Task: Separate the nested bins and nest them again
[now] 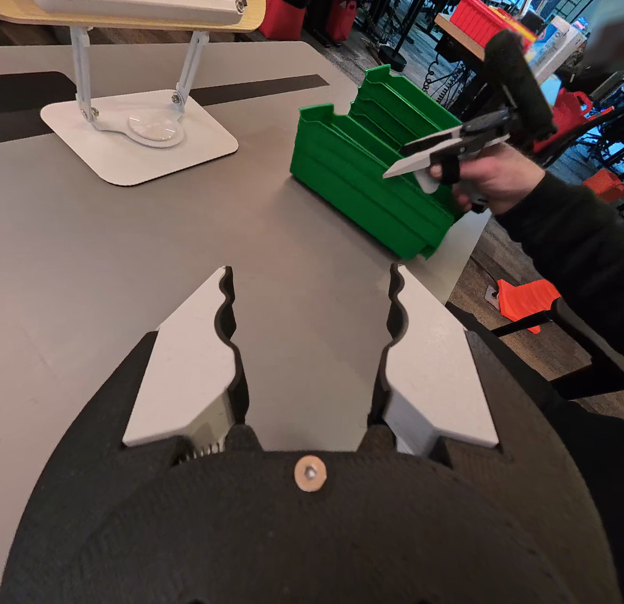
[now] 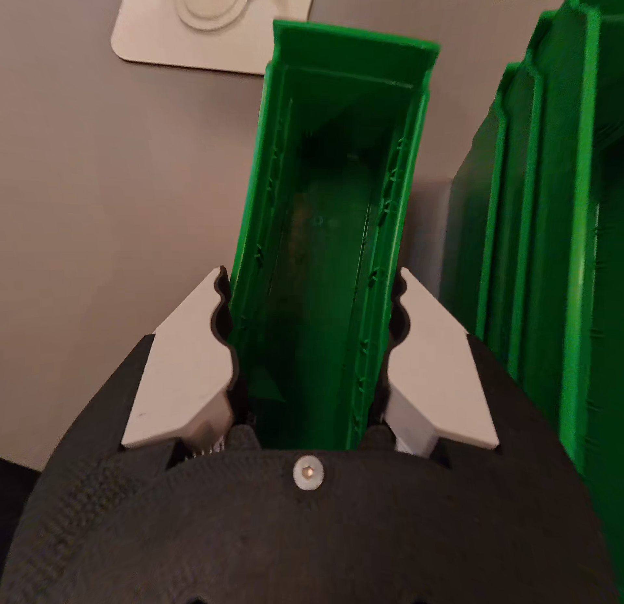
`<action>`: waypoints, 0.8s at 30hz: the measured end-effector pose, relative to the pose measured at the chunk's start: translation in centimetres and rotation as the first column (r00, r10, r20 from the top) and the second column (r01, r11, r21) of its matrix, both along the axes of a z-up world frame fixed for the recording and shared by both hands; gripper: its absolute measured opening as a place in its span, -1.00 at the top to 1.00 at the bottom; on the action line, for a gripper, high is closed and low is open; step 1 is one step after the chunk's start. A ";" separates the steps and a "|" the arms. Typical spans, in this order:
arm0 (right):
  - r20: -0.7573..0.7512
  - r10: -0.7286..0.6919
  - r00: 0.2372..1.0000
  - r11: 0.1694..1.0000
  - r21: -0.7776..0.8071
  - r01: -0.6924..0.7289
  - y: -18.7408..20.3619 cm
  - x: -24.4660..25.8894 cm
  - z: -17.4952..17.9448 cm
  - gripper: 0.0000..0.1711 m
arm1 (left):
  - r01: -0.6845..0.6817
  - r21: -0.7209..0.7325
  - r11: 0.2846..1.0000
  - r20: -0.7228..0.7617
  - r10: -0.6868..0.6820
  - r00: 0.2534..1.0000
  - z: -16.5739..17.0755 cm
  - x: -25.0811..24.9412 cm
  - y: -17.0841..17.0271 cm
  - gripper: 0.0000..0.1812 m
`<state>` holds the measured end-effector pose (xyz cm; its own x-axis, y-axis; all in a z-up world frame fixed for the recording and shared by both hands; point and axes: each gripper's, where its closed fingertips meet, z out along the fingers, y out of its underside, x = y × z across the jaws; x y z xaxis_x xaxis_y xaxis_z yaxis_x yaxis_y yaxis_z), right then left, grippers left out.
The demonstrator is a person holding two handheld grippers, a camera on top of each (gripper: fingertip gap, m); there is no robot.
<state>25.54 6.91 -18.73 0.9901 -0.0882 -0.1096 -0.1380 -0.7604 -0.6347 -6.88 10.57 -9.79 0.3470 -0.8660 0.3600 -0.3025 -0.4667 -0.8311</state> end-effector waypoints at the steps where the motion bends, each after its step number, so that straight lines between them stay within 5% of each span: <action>1: 0.004 -0.014 1.000 1.000 -0.007 0.014 -0.1 0.1 -0.6 -0.14 | 0.001 0.000 1.000 -0.001 -0.001 1.000 0.0 0.0 0.0 0.00; 6: 0.094 -0.009 0.996 0.999 -0.031 0.012 -0.3 0.6 -0.4 -0.38 | 0.005 0.000 1.000 -0.006 -0.005 1.000 -0.1 0.2 -0.2 0.00; 15: 0.323 -0.067 0.944 0.997 0.045 0.055 -2.1 8.1 9.9 -0.40 | 0.000 0.007 1.000 -0.026 0.000 1.000 -0.6 0.3 -0.1 -0.01; 22: 0.279 -0.083 0.957 0.973 -0.183 0.138 -5.2 15.1 4.9 -0.57 | 0.005 0.004 1.000 -0.032 -0.004 0.999 -0.8 0.6 -0.2 -0.01; 24: 0.191 -0.076 0.979 0.977 -0.182 0.112 -5.0 14.4 4.1 -0.40 | 0.005 0.001 1.000 -0.039 -0.005 0.999 -1.1 0.7 -0.2 -0.01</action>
